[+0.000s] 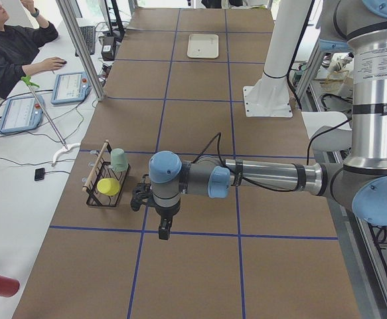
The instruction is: Left arm grabs green cup and hands to right arm on tray
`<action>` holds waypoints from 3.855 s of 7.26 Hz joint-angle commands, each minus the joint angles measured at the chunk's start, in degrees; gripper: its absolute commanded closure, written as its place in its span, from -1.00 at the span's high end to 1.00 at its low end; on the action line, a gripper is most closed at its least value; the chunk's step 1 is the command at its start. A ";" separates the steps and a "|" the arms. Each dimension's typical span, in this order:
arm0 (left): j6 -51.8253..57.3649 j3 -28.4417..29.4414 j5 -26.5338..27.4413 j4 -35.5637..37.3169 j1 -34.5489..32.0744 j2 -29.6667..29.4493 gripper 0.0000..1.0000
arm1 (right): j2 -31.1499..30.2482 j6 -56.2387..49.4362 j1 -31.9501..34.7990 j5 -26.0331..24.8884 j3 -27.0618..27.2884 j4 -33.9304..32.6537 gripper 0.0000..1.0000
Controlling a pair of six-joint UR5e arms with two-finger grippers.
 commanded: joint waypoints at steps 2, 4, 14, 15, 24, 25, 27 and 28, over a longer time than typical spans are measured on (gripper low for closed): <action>-0.16 -0.02 -0.14 0.17 0.00 -0.04 1.00 | 0.18 0.15 -0.05 0.01 0.28 0.01 1.00; -0.16 -0.20 -0.23 0.25 0.00 -0.57 1.00 | 0.18 0.06 -0.05 0.01 0.37 -0.08 1.00; -39.19 -0.46 5.37 -18.07 11.50 -18.15 1.00 | 0.71 0.50 -0.05 0.09 1.60 0.01 1.00; -44.58 -0.90 11.75 -20.81 14.65 -18.24 1.00 | 0.71 0.50 -0.05 0.09 1.60 0.01 1.00; -66.33 0.32 54.75 -26.64 39.17 -17.53 1.00 | 0.62 0.59 -0.05 0.09 1.43 0.01 1.00; -66.25 0.85 56.62 -26.64 39.46 -17.45 1.00 | 0.62 0.59 -0.05 0.09 1.43 -0.08 1.00; -65.99 3.91 61.10 -26.73 41.13 -18.23 1.00 | 0.62 0.59 -0.05 0.09 1.34 -0.08 1.00; -65.81 5.67 61.29 -26.82 41.39 -19.37 1.00 | 0.62 0.59 -0.05 0.09 1.25 -0.08 1.00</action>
